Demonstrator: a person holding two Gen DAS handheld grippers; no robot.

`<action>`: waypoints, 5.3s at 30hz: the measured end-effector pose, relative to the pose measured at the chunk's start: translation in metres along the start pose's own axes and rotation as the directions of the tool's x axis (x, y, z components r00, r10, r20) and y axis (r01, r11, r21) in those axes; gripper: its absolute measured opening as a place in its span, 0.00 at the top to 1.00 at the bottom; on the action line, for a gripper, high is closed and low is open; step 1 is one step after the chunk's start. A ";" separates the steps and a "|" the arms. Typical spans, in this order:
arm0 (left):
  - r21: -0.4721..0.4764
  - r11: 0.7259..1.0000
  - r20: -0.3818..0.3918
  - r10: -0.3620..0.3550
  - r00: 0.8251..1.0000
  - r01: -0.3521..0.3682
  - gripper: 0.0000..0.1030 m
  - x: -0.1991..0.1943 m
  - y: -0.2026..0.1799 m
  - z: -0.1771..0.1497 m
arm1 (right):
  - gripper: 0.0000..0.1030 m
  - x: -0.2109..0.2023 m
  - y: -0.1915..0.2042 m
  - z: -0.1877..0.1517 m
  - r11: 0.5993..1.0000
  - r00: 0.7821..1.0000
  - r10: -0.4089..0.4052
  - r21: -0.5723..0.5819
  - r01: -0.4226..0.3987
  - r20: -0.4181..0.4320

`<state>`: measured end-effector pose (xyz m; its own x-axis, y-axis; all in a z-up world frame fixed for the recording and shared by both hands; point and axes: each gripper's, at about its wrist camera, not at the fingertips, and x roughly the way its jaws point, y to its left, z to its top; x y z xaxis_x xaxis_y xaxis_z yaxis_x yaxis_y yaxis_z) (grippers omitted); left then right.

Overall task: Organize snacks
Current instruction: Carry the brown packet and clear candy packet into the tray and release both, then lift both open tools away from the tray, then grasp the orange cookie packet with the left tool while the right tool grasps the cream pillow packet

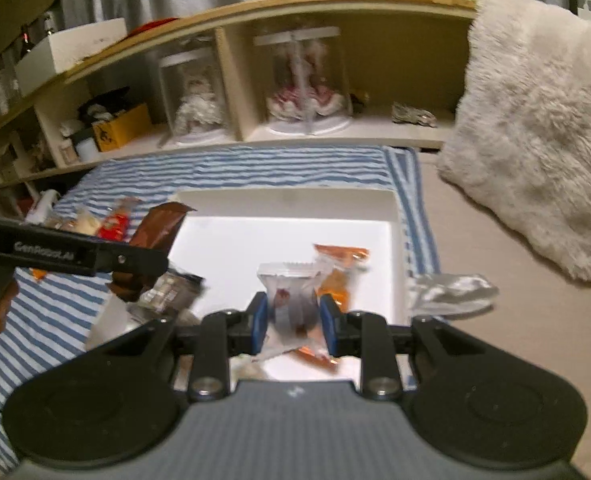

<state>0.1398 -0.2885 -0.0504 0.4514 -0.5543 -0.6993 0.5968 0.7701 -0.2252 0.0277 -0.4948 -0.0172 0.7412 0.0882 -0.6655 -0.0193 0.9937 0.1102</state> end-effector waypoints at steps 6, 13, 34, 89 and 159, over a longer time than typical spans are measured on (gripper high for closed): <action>0.194 0.981 -0.069 0.002 0.998 0.011 0.59 0.040 -0.007 0.009 | 0.68 0.009 -0.024 -0.012 1.000 0.999 0.002 0.000 -0.002 -0.040; 0.363 0.932 -0.139 0.069 0.988 -0.014 0.58 0.077 0.000 0.007 | 0.68 0.029 -0.042 -0.020 1.000 0.996 0.018 -0.016 -0.020 -0.091; 0.313 0.947 -0.244 0.012 0.970 0.068 0.46 0.077 0.004 -0.014 | 0.49 0.056 -0.033 -0.031 0.995 0.978 0.052 -0.072 -0.067 -0.200; -0.022 0.997 -0.080 0.066 0.995 -0.068 0.00 -0.107 0.066 -0.054 | 0.01 -0.025 0.040 -0.010 0.997 0.991 -0.073 0.004 0.074 -0.115; -0.226 0.937 0.030 0.281 0.959 -0.267 0.39 -0.102 0.335 -0.098 | 0.60 0.263 0.309 0.068 0.897 0.958 0.274 0.380 -0.225 -0.081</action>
<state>0.2291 0.0571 -0.1209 0.6209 -0.3248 -0.7134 0.2884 0.9409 -0.1774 0.2624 -0.1696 -0.1076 0.6507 0.3627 -0.6671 0.0714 0.8454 0.5293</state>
